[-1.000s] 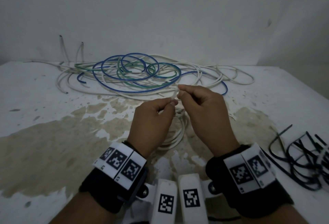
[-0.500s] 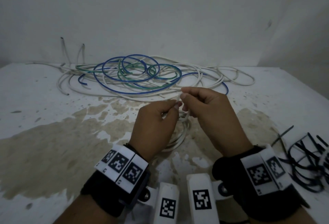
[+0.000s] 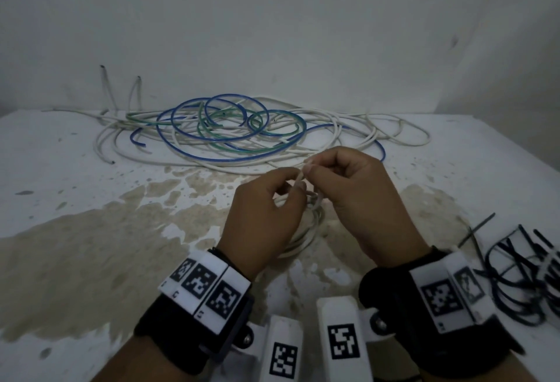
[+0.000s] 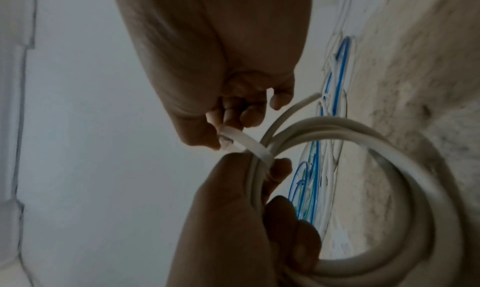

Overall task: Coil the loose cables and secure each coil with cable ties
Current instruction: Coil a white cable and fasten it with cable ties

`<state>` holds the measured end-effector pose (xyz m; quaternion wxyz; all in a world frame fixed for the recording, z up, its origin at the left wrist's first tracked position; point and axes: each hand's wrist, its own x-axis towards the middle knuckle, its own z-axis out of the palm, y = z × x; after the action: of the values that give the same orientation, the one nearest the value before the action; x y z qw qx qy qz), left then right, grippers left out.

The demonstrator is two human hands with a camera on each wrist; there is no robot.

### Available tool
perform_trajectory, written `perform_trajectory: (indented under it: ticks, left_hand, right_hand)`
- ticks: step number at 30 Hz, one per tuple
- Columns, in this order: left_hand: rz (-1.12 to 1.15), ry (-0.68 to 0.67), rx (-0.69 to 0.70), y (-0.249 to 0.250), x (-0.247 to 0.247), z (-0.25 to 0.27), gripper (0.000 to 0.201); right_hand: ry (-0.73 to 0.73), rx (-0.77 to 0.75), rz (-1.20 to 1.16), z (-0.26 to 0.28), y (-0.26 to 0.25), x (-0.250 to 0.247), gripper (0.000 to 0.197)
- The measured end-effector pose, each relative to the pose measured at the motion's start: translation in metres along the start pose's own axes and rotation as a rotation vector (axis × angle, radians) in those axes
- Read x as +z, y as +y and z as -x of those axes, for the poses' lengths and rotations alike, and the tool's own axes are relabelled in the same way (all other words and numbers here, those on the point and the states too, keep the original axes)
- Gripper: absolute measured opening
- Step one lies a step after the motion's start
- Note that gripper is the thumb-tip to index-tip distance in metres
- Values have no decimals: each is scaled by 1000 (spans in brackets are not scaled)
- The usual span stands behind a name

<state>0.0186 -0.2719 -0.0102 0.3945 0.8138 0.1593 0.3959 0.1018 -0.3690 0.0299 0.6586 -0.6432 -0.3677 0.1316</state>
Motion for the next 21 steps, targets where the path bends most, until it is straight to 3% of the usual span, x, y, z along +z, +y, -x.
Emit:
perform_trajectory:
  ticks: [4, 11, 14, 21]
  left_hand:
    - [53, -17, -24, -3, -2, -2, 26]
    - [46, 35, 100, -7, -1, -1, 35]
    - [32, 31, 122, -6, 0, 0, 30]
    - [80, 31, -24, -5, -4, -5, 17]
  right_hand:
    - [67, -76, 66, 3, 3, 9, 19]
    - [31, -64, 88, 4, 1, 8, 12]
    - [24, -86, 129, 4, -1, 7, 14]
    - [170, -167, 199, 5, -1, 6, 20]
